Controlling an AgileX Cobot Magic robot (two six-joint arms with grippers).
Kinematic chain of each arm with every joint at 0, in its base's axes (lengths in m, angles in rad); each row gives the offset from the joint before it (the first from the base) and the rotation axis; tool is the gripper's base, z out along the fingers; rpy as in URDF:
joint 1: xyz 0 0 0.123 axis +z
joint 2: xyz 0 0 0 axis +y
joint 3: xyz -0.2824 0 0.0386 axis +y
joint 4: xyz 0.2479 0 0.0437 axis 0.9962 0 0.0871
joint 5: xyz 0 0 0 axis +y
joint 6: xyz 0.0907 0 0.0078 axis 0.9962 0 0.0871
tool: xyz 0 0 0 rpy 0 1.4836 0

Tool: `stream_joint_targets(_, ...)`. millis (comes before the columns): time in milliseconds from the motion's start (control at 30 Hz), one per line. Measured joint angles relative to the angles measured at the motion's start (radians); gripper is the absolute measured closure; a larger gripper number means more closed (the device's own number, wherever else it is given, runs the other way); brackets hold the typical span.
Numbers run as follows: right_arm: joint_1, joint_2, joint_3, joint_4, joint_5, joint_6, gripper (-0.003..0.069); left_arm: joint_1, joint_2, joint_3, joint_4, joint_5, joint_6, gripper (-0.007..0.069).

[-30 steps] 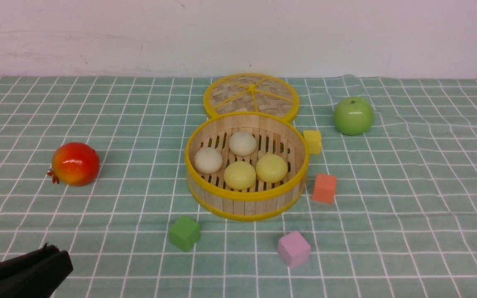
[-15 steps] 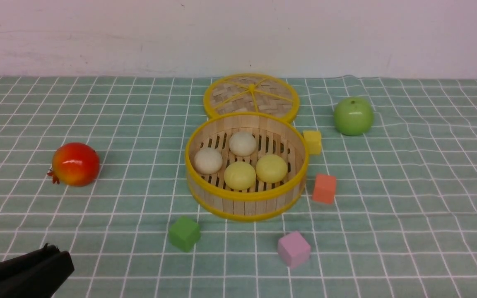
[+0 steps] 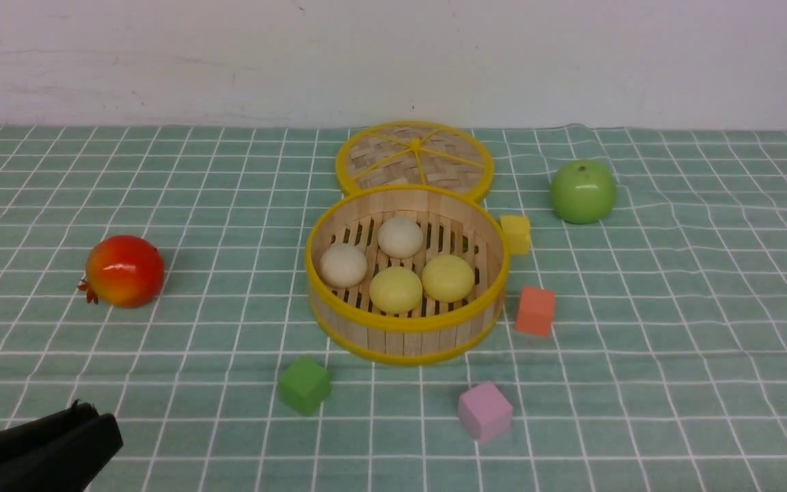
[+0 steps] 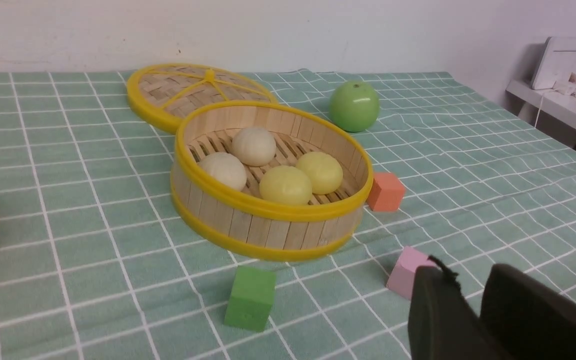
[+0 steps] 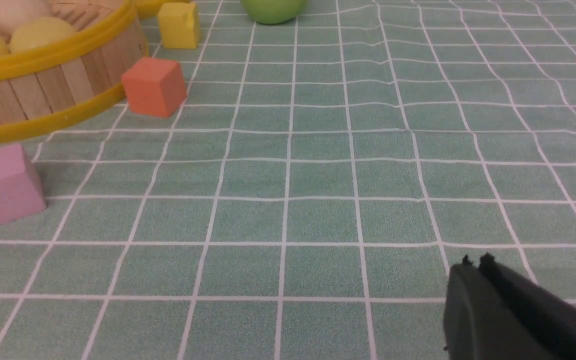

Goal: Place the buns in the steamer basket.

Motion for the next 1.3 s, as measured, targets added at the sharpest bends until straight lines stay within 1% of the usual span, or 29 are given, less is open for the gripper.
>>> stream_joint_targets(67, -0.001, 0.000, 0.000, 0.000, 0.000, 0.000, 0.0659, 0.006, -0.005, 0.002, 0.000, -0.022, 0.001, 0.0491)
stream_joint_targets(133, -0.001, 0.000, 0.000, 0.000, 0.000, 0.000, 0.0659, 0.040, -0.026, 0.006, 0.000, -0.032, 0.003, 0.0491)
stream_joint_targets(200, -0.001, 0.000, 0.000, 0.000, 0.000, 0.000, 0.0659, 0.113, -0.069, 0.019, 0.000, -0.036, 0.001, 0.0491)
stream_joint_targets(267, -0.001, 0.000, 0.000, 0.000, 0.000, 0.000, 0.0657, 0.229, -0.148, 0.062, 0.000, -0.036, -0.009, 0.0498)
stream_joint_targets(367, -0.001, 0.000, 0.000, 0.000, 0.000, 0.000, 0.0654, 0.363, -0.271, 0.153, 0.000, -0.024, -0.013, 0.0559)
stream_joint_targets(400, -0.001, 0.000, 0.000, 0.000, 0.000, 0.000, 0.0653, 0.392, -0.301, 0.182, 0.002, -0.013, -0.014, 0.0585)
stream_joint_targets(433, -0.001, 0.000, 0.000, 0.000, 0.000, 0.000, 0.0652, 0.425, -0.328, 0.227, 0.003, 0.011, -0.016, 0.0629)
stream_joint_targets(467, -0.001, 0.000, 0.000, 0.000, 0.000, 0.000, 0.0650, 0.442, -0.336, 0.255, 0.003, 0.047, -0.018, 0.0638)
stream_joint_targets(500, -0.001, -0.001, 0.000, 0.000, 0.000, 0.000, 0.0649, 0.450, -0.340, 0.272, 0.003, 0.094, -0.019, 0.0638)
stream_joint_targets(533, -0.001, -0.001, 0.000, 0.000, 0.000, 0.000, 0.0648, 0.452, -0.340, 0.275, 0.003, 0.106, -0.019, 0.0638)
stream_joint_targets(567, -0.001, -0.001, 0.000, -0.001, 0.000, 0.000, 0.0648, 0.454, -0.341, 0.281, 0.004, 0.194, -0.020, 0.0638)
stream_joint_targets(633, -0.001, -0.001, 0.000, -0.004, 0.000, 0.000, 0.0648, 0.457, -0.341, 0.287, 0.003, 0.270, -0.020, 0.0638)
stream_joint_targets(1300, -0.001, -0.001, 0.000, -0.003, 0.000, 0.000, 0.0635, 0.457, -0.341, 0.287, 0.003, 0.278, -0.022, 0.0638)
